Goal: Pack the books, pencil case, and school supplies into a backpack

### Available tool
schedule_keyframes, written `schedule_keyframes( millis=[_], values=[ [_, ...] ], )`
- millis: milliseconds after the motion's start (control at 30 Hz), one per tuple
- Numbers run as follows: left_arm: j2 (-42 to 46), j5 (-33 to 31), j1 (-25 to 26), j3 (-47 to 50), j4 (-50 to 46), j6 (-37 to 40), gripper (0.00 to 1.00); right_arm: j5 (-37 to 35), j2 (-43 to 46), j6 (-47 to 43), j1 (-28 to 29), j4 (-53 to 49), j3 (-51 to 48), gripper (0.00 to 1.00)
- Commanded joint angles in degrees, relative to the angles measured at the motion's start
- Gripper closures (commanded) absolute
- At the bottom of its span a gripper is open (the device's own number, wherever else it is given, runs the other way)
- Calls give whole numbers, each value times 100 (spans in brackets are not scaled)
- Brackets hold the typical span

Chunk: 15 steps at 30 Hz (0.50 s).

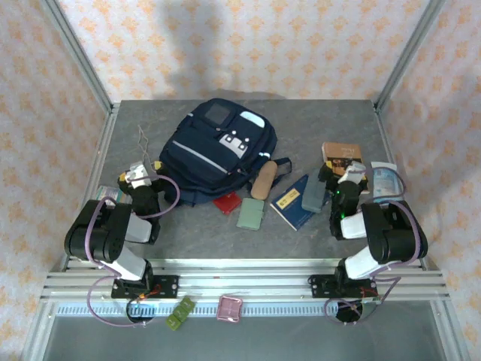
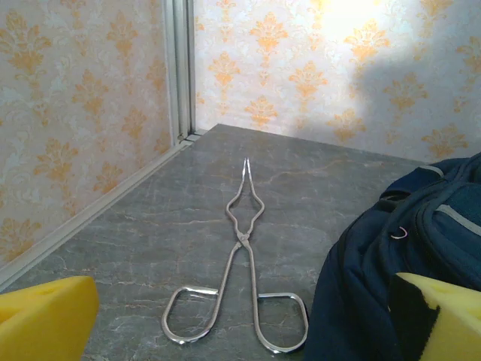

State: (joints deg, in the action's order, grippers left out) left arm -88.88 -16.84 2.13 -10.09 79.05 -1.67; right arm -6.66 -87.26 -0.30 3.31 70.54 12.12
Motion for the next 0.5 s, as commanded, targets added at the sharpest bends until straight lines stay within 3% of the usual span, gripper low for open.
schedule_keyframes(
  millis=[0, 467],
  values=[
    [55, 102, -11, -93, -21, -116, 0, 103, 34, -107, -24, 28, 94, 0],
    [56, 291, -4, -116, -71, -43, 0, 105, 42, -103, -24, 26, 98, 0]
  ],
)
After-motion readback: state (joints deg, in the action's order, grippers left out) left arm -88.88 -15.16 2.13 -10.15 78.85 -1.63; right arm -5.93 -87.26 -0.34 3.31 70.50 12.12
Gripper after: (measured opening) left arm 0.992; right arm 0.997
